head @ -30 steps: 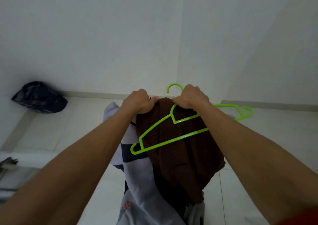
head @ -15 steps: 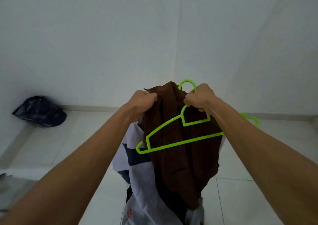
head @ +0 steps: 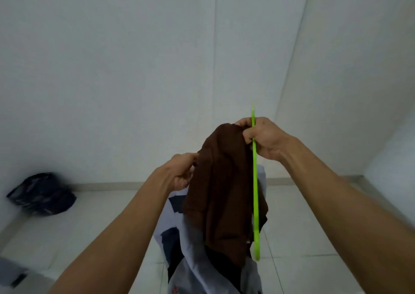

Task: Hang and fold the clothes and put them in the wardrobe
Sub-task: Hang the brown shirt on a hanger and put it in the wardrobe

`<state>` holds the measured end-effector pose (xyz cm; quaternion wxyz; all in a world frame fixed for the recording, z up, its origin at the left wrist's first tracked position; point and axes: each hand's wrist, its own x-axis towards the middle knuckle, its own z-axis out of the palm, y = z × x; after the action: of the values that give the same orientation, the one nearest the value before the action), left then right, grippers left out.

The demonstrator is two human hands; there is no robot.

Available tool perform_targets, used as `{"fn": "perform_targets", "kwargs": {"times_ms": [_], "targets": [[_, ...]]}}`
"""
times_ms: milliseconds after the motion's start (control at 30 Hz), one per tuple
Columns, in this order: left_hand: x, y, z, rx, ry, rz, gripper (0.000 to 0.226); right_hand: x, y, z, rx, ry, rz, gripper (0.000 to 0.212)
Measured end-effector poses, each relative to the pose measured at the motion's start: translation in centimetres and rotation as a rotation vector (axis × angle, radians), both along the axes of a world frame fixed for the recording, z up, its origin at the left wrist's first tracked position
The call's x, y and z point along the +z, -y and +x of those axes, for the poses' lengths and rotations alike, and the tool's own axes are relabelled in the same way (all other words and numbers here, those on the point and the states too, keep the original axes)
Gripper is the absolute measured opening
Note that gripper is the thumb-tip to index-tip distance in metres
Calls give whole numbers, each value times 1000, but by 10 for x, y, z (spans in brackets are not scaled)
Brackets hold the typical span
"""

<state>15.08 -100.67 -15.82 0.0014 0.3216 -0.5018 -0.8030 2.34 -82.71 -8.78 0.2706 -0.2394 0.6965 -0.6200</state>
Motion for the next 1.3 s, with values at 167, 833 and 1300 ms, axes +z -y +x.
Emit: {"fn": "perform_targets", "kwargs": {"times_ms": [167,833,1300], "targets": [[17,-37,75,-268,-11,-98,40,33,-29,74,84,-27,-119,44],[120,-118,117,-51,-453,-355,22,71,-114,123,-129,-388,186,51],[136,-101,141,-138,-535,-918,33,75,-101,122,42,-300,-93,14]]}}
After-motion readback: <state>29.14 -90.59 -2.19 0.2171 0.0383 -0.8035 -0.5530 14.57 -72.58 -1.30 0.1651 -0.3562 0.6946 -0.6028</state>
